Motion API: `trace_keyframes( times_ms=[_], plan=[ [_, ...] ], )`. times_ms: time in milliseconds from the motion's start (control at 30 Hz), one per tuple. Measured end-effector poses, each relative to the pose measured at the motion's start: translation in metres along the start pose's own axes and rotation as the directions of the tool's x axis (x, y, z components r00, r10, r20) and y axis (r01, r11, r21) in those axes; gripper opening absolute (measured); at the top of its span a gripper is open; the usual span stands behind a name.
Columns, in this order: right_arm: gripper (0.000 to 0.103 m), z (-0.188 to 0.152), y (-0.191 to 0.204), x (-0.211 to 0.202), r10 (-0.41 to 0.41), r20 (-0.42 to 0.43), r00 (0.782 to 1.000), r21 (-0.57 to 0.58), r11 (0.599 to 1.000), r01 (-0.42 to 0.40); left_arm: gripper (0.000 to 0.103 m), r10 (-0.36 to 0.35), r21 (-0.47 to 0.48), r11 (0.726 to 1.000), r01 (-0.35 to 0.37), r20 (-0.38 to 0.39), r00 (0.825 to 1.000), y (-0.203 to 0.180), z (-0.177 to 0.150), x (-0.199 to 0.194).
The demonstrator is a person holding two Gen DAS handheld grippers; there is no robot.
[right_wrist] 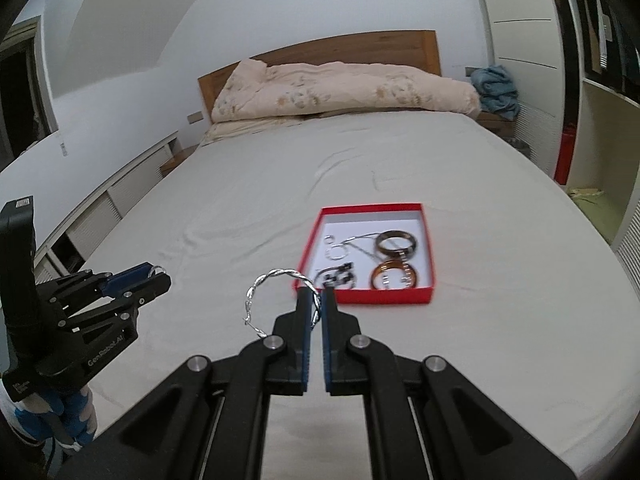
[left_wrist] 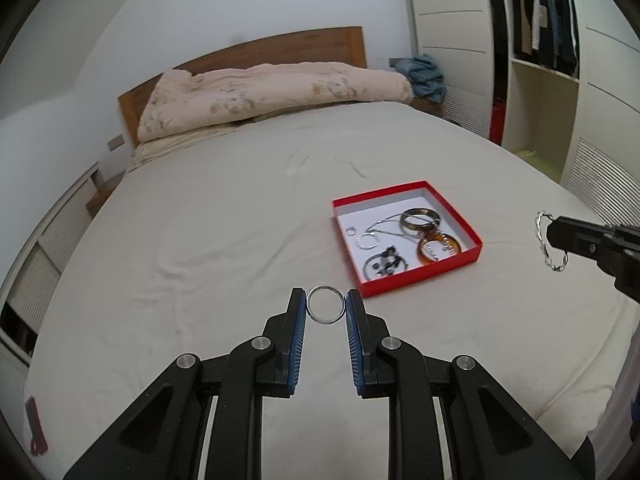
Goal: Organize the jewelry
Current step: 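Carry the twisted hoop and small silver ring over the red box, then open both grippers to drop the hoop and ring into the box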
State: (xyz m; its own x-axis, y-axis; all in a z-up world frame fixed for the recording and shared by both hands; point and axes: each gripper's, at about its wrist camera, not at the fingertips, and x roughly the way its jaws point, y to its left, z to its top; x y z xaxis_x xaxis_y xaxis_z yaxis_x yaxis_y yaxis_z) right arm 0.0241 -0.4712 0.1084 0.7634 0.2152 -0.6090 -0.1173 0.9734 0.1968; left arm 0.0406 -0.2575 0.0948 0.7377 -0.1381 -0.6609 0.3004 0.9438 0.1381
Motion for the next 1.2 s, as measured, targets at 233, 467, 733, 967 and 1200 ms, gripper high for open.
trace_keyframes(
  times_ms=[233,467,733,967,1200],
  plan=[
    [0.004,0.021,-0.037,0.032,-0.047,-0.01,0.999,-0.01,0.999,0.047,0.02,-0.057,0.018,0.998,0.058,-0.045,0.997,-0.02,0.022,0.046],
    [0.004,0.05,-0.069,0.094,-0.075,-0.031,0.997,-0.016,0.997,0.075,0.02,-0.093,0.015,0.995,0.095,-0.094,0.991,-0.028,0.046,0.111],
    [0.004,0.071,-0.1,0.182,-0.092,-0.082,0.992,-0.014,0.996,0.091,0.02,-0.12,0.036,0.991,0.126,-0.142,0.983,-0.045,0.079,0.204],
    [0.004,0.066,-0.118,0.251,-0.094,-0.18,0.979,-0.033,0.995,0.089,0.02,-0.138,0.033,0.988,0.149,-0.228,0.964,-0.057,0.069,0.267],
    [0.005,0.039,-0.126,0.274,-0.11,-0.255,0.961,-0.062,0.993,0.097,0.02,-0.153,0.026,0.986,0.166,-0.278,0.948,-0.064,0.052,0.29]
  ],
)
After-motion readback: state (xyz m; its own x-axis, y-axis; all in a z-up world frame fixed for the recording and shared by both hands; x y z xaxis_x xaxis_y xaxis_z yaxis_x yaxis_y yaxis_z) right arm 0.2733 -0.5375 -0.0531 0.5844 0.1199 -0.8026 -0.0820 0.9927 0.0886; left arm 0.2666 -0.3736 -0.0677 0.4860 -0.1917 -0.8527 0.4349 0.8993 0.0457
